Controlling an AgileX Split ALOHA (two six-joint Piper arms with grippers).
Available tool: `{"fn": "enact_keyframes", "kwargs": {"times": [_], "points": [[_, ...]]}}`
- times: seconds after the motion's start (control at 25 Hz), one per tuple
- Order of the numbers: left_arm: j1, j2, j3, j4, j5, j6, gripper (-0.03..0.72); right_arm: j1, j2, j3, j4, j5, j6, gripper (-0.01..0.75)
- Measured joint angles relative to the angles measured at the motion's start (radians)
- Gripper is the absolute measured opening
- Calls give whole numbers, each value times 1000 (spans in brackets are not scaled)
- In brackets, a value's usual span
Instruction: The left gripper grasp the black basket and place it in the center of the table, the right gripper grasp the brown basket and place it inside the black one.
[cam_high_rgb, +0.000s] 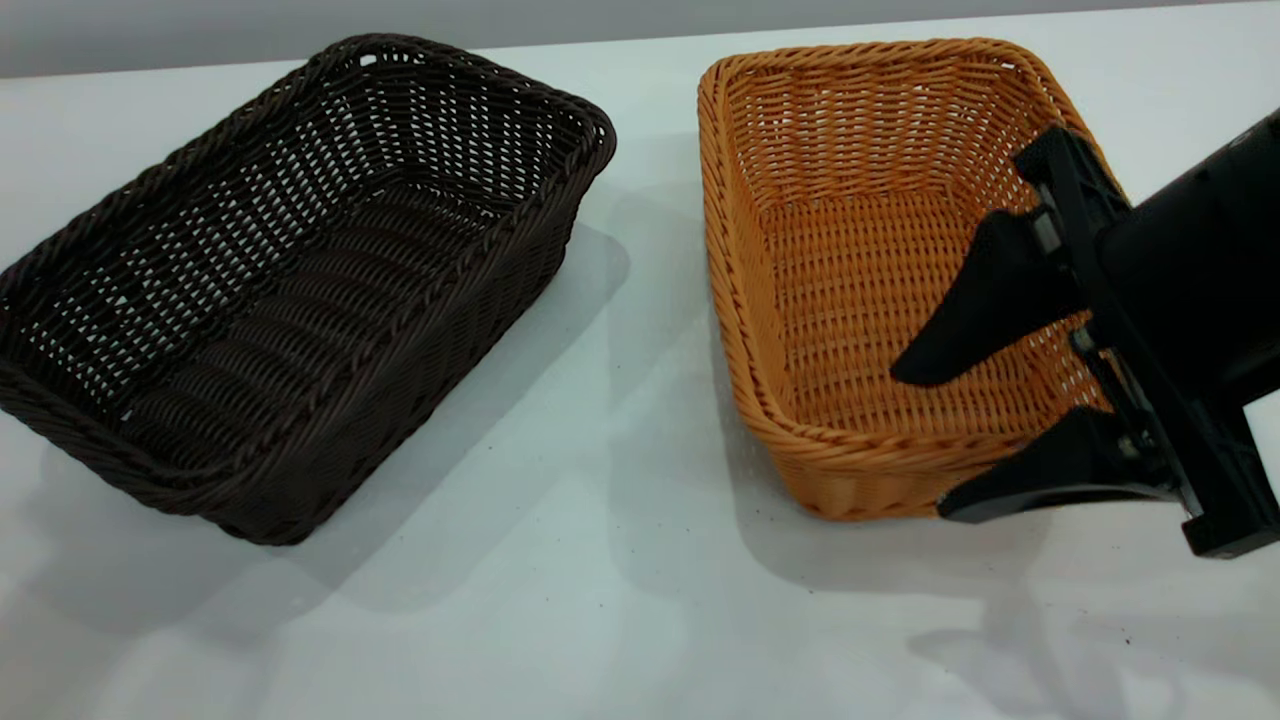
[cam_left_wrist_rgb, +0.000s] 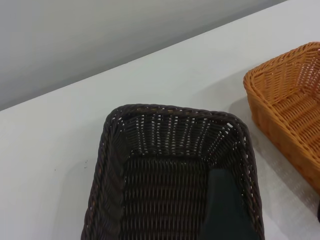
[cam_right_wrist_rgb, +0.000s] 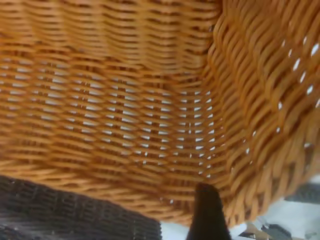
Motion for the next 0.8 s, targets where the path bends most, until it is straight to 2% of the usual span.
{"fn": "enact_keyframes", "kwargs": {"times": [0.16,0.64,0.8], "points": [[0,0,0,0,2,0,382,0,32,0,0,-13,-26,478],[0,0,0,2,12,0,382,0,46,0,-3,-158,-55,478],[0,0,0,2,12,0,382,0,74,0,1,-155,-52,478]]}}
